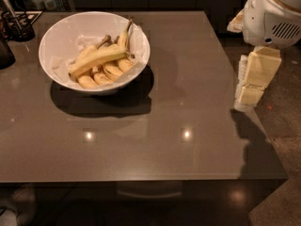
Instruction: Pick banana from white bowl
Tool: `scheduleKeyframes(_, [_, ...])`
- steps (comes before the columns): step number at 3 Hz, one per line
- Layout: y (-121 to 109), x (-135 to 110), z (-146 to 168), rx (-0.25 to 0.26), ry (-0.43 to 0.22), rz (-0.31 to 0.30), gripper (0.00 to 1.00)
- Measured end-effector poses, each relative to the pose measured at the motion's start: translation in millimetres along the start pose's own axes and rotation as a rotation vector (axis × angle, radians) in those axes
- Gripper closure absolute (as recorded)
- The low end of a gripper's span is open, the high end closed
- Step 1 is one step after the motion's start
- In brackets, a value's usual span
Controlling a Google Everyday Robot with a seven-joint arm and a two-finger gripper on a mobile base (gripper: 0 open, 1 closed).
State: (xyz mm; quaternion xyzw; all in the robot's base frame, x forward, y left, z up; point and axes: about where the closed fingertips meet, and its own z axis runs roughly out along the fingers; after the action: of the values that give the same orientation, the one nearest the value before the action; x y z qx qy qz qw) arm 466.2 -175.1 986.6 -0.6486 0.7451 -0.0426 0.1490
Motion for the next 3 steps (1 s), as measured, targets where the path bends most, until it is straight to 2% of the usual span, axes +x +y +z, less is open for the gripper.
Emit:
scheduleKeyframes(2, [-4,-5,2,0.01,-0.019,-0.008,0.0])
scheduleKeyframes(3, [-26,-35,16,-0.004,-0.014,-0.047,0.0])
